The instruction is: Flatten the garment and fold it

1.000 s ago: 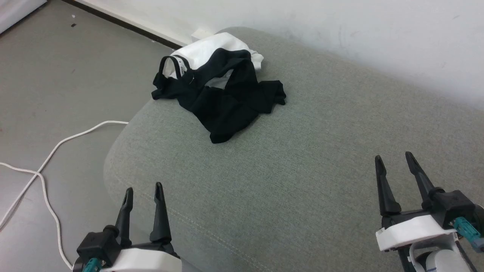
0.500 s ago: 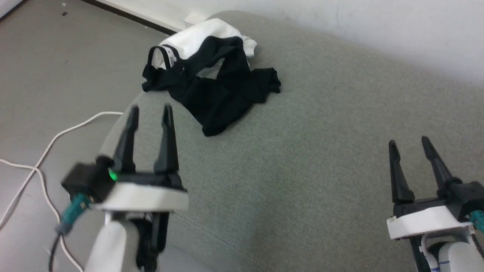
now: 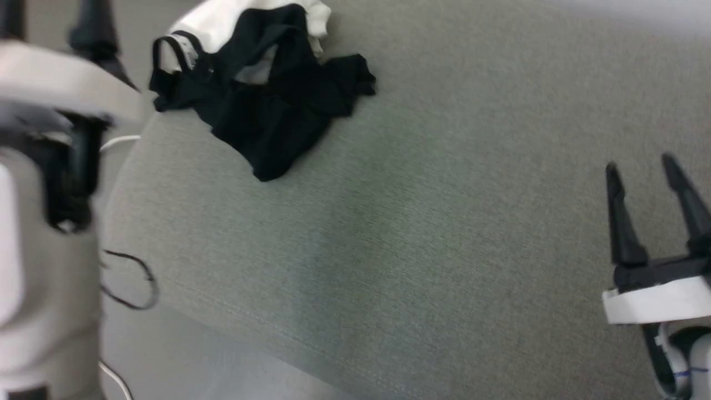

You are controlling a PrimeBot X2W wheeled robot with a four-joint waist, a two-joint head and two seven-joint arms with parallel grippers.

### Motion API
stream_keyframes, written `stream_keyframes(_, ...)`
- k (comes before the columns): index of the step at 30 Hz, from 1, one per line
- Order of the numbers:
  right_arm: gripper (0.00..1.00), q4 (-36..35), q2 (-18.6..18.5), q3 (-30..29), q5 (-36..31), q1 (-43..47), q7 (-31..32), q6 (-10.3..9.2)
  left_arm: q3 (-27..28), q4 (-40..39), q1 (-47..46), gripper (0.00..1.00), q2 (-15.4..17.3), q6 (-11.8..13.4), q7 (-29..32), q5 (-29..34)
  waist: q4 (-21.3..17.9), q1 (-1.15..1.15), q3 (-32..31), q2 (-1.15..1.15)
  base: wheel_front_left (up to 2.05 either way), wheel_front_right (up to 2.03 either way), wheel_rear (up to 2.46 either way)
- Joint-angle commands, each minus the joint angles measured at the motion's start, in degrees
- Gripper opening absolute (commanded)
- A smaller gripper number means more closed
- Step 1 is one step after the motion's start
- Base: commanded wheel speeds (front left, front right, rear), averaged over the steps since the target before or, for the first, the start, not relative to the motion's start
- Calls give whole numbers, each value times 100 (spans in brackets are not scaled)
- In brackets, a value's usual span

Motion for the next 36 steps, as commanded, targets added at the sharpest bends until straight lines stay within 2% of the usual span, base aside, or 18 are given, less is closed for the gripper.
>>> stream_keyframes(1, 100, -168, -85, 24, 61, -143, 64, -11, 72, 160, -223, 100, 131, -38, 188, -59, -350, -1, 492, 0, 0, 0, 0)
stream_keyframes(8, 100, -972, -479, 138, 244, -499, 422, -11, 384, 1054, -974, 100, 650, -133, 1013, -405, -686, -1, 1110, 0, 0, 0, 0)
stream_keyframes(16, 100, -1655, -820, -1, 397, -657, 769, -11, 293, 1732, -1287, 100, 939, -416, 1800, -707, -965, -1, 1742, 0, 0, 0, 0)
stream_keyframes(26, 100, -2097, -1079, -174, 552, -618, 963, -11, 335, 2156, -1308, 100, 814, -129, 2482, -1003, -1194, -1, 2290, 0, 0, 0, 0)
stream_keyframes(34, 100, -2141, -1212, -208, 634, -756, 977, -11, 258, 2408, -1037, 100, 1000, 88, 2996, -914, -1459, -1, 2426, 0, 0, 0, 0)
stream_keyframes(35, 100, -2147, -1221, -220, 637, -753, 982, -11, 236, 2424, -989, 62, 1016, 109, 3058, -899, -1483, -1, 2426, 0, 0, 0, 0)
stream_keyframes(36, 100, -2155, -1230, -234, 640, -746, 988, -11, 224, 2431, -944, 41, 1029, 122, 3097, -892, -1504, -1, 2426, 0, 0, 0, 0)
